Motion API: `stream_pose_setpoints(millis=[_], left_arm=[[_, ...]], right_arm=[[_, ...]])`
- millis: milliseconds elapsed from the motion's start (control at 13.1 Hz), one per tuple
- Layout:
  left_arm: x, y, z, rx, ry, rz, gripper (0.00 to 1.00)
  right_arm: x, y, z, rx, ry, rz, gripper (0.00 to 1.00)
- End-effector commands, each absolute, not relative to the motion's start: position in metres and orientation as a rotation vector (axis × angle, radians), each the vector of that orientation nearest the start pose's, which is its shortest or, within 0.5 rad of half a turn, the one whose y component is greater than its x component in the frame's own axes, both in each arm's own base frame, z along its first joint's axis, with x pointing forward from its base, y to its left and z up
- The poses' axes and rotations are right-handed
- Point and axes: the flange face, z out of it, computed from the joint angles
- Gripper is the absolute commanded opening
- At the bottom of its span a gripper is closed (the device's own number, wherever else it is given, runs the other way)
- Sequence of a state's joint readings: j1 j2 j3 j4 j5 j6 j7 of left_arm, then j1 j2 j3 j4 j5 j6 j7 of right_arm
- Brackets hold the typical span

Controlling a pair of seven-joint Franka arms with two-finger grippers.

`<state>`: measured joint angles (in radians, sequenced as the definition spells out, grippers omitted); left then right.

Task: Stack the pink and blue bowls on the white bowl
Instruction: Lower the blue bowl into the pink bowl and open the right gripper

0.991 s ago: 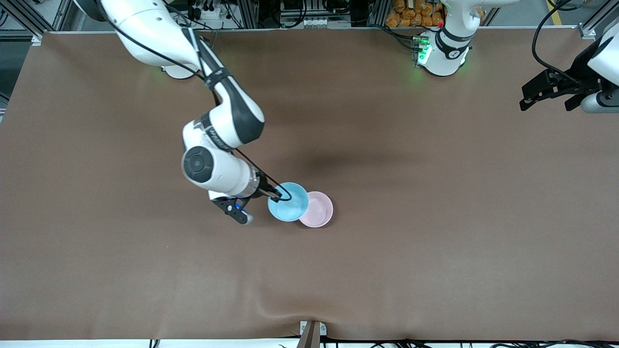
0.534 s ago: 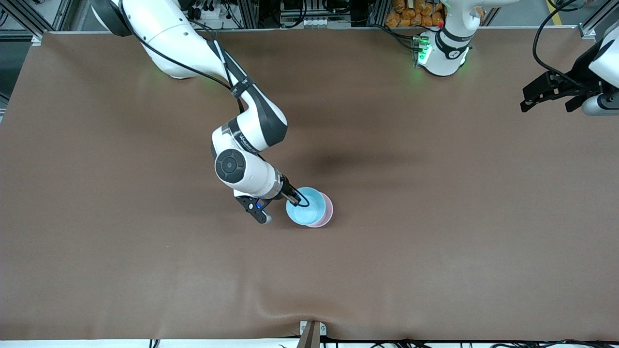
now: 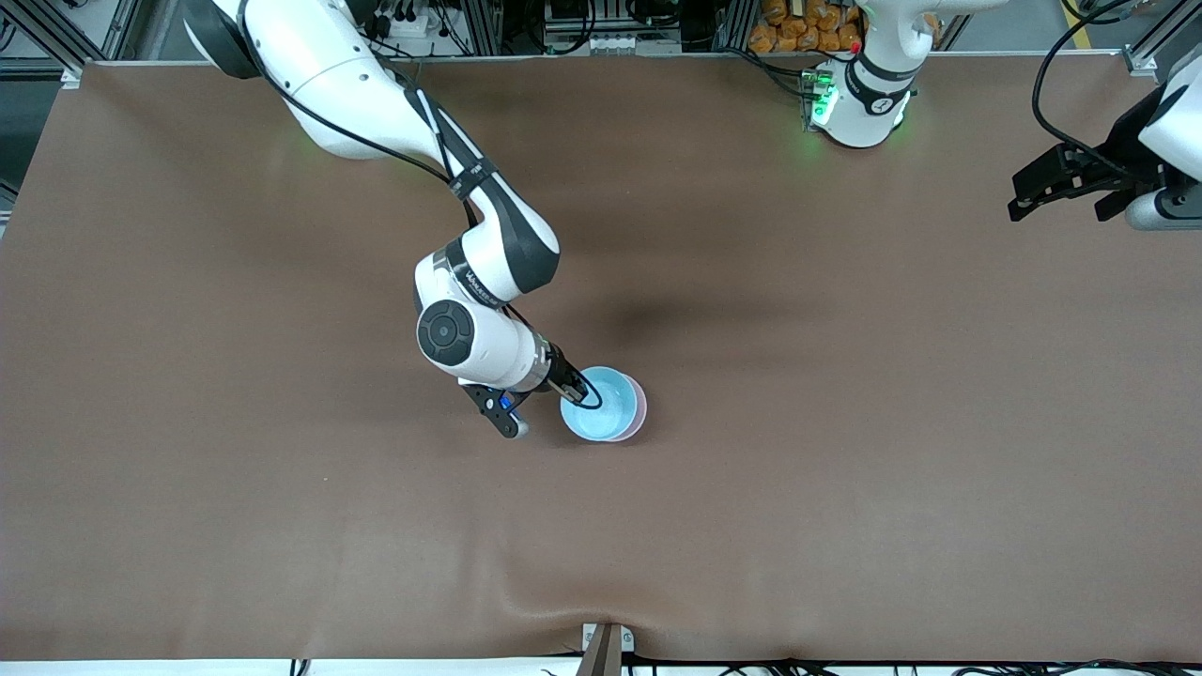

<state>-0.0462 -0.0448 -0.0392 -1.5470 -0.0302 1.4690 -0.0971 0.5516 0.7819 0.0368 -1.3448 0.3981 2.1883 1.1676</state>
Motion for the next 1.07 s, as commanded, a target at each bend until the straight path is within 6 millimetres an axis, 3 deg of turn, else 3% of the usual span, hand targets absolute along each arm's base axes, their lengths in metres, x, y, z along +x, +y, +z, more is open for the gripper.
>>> stream_pose_setpoints(millis=[0, 839, 915, 991], left_arm=[[0.53, -0.049, 0.654, -3.18, 0.004, 0.047, 1.0], [0.53, -0.048, 0.656, -3.175, 0.003, 0.041, 1.0], [0.53, -0.049, 0.656, -3.176, 0.005, 0.041, 1.0], [0.53, -0.048, 0.656, -3.176, 0.003, 0.041, 1.0]], right_arm=[[0.617, 0.436, 0.263, -2.577, 1.126, 0.362, 0.0], [0.615, 0.44, 0.252, -2.564, 1.133, 0.36, 0.01], [0.614, 0.439, 0.252, -2.572, 1.115, 0.357, 0.09], [0.615, 0.438, 0.251, -2.587, 1.08, 0.35, 0.25]])
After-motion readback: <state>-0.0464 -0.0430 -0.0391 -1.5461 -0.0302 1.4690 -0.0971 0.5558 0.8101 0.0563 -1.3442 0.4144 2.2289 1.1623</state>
